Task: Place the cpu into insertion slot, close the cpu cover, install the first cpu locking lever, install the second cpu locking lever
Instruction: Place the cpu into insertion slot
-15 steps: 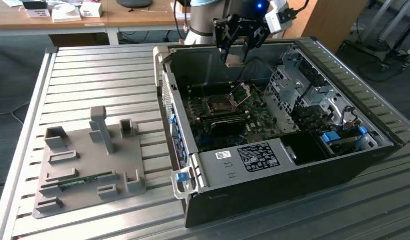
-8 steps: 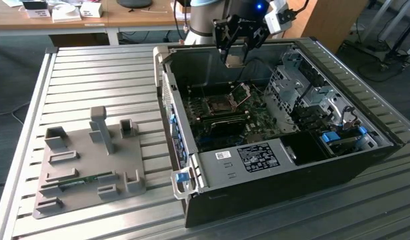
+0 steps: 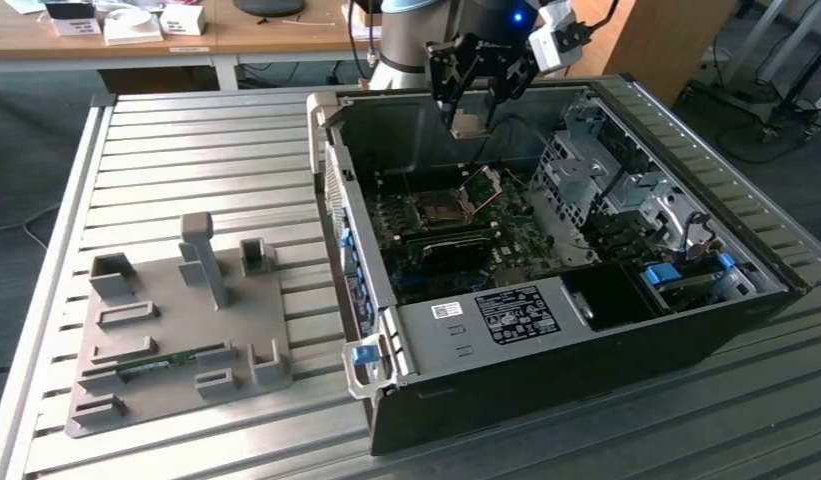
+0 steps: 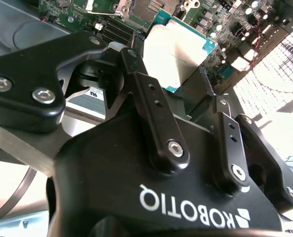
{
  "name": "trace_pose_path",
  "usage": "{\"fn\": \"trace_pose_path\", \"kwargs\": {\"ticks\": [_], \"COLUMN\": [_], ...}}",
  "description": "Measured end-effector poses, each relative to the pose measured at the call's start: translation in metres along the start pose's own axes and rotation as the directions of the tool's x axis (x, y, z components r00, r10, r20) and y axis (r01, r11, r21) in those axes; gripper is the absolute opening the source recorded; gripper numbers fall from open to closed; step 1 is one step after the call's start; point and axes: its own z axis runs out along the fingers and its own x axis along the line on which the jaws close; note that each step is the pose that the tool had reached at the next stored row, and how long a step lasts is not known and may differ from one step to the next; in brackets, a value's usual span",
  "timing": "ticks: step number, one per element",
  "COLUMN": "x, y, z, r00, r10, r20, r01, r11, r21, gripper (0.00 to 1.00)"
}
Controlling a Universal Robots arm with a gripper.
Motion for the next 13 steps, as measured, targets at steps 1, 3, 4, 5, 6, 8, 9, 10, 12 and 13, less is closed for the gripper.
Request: {"fn": "trace_pose_path", "kwargs": {"ticks": [1, 3, 4, 5, 6, 8, 9, 10, 12, 13], "x": [0.0000, 0.0000, 0.0000, 0.0000, 0.0000, 0.0000, 0.0000, -0.0001, -0.0001, -0.0001], "y": [0.0000, -0.0001, -0.0001, -0.0001, -0.0001, -0.0002, -0.0002, -0.0004, -0.0005, -0.0005], "z": [0.0003, 0.0008, 0.0010, 0.0012, 0.0014, 0.0018, 0.0019, 0.0049, 0.0052, 0.0054], "r00": [1.0000, 1.0000, 1.0000, 1.0000, 1.0000, 1.0000, 1.0000, 1.0000, 1.0000, 1.0000], "r10": [0.000, 0.000, 0.000, 0.000, 0.000, 0.000, 0.000, 0.000, 0.000, 0.000], "r20": [0.0000, 0.0000, 0.0000, 0.0000, 0.0000, 0.0000, 0.0000, 0.0000, 0.0001, 0.0001], "r01": [0.000, 0.000, 0.000, 0.000, 0.000, 0.000, 0.000, 0.000, 0.000, 0.000], "r11": [1.0000, 1.0000, 1.0000, 1.0000, 1.0000, 1.0000, 1.0000, 1.0000, 1.0000, 1.0000], "r21": [0.0000, 0.0001, 0.0000, 0.0000, 0.0000, -0.0001, 0.0000, 0.0000, -0.0001, -0.0001], "gripper": [0.54, 0.54, 0.54, 0.54, 0.54, 0.54, 0.54, 0.54, 0.54, 0.54]}}
